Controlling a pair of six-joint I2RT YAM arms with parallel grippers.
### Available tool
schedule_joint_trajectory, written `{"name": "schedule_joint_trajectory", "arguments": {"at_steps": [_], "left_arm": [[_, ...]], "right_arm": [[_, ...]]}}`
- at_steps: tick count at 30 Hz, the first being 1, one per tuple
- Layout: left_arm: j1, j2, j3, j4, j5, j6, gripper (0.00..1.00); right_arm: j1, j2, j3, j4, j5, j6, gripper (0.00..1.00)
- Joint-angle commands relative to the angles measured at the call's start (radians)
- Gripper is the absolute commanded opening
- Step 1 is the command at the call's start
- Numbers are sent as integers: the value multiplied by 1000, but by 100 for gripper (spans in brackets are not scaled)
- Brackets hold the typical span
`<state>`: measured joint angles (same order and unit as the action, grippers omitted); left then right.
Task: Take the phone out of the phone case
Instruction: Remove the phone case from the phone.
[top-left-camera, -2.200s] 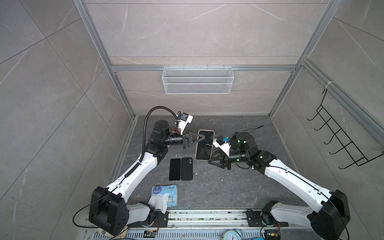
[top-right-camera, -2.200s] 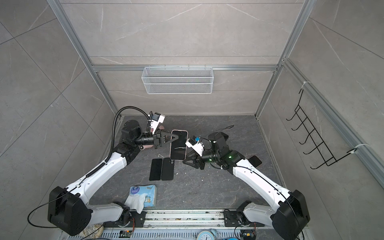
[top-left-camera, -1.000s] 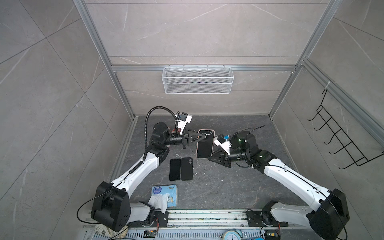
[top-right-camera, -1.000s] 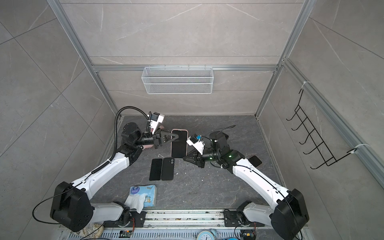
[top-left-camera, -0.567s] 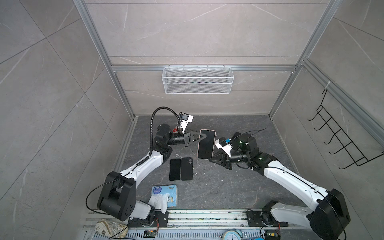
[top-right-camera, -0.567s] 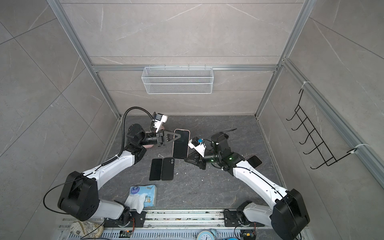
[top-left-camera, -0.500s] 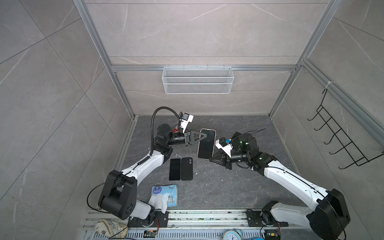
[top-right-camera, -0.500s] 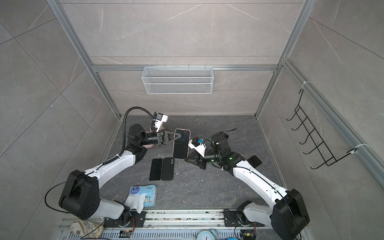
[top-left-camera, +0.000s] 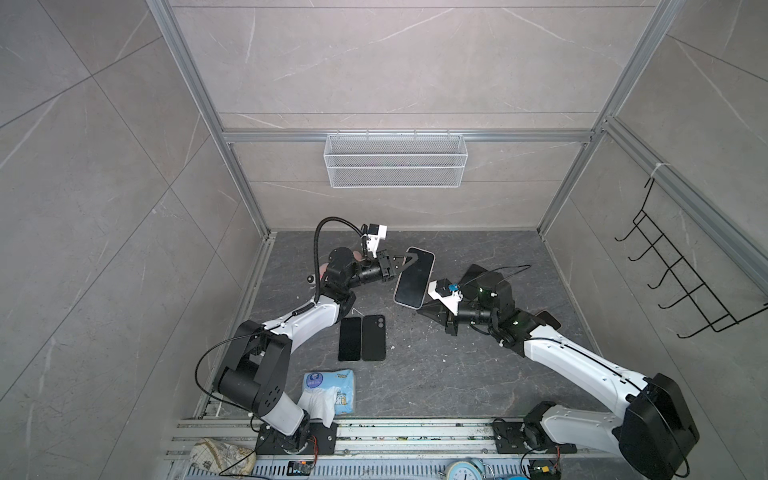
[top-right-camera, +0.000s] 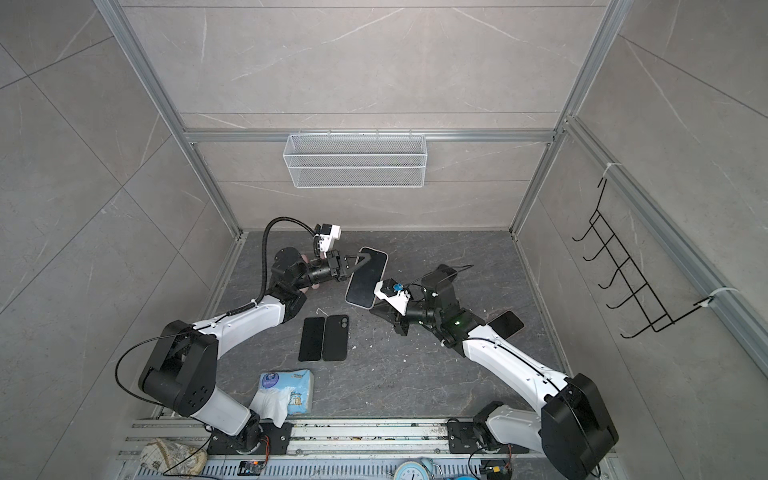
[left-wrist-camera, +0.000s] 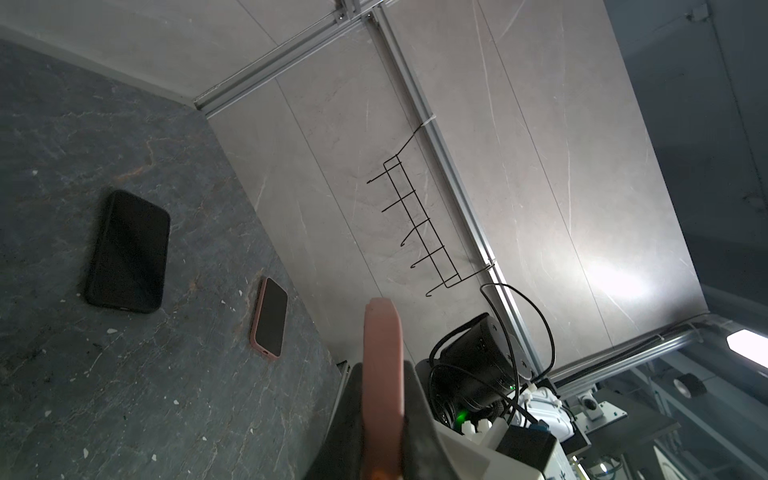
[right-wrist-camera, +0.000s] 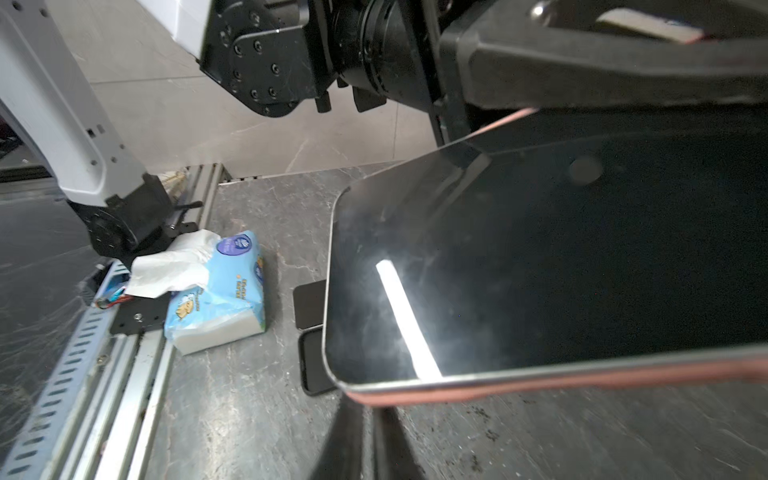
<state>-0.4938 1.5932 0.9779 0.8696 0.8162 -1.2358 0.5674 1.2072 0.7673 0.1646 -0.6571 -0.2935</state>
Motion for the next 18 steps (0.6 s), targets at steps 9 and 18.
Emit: {"name": "schedule_joint_trajectory", "arguments": {"at_steps": [9,18], "left_arm": [[-38,-135,-28,-29,-112,33,0],[-42,-193,-99,115,-278,-39,0]], "right_arm": [[4,-260,-195,243,232,477,33],[6,-219,-176,276,139,989,47]]}}
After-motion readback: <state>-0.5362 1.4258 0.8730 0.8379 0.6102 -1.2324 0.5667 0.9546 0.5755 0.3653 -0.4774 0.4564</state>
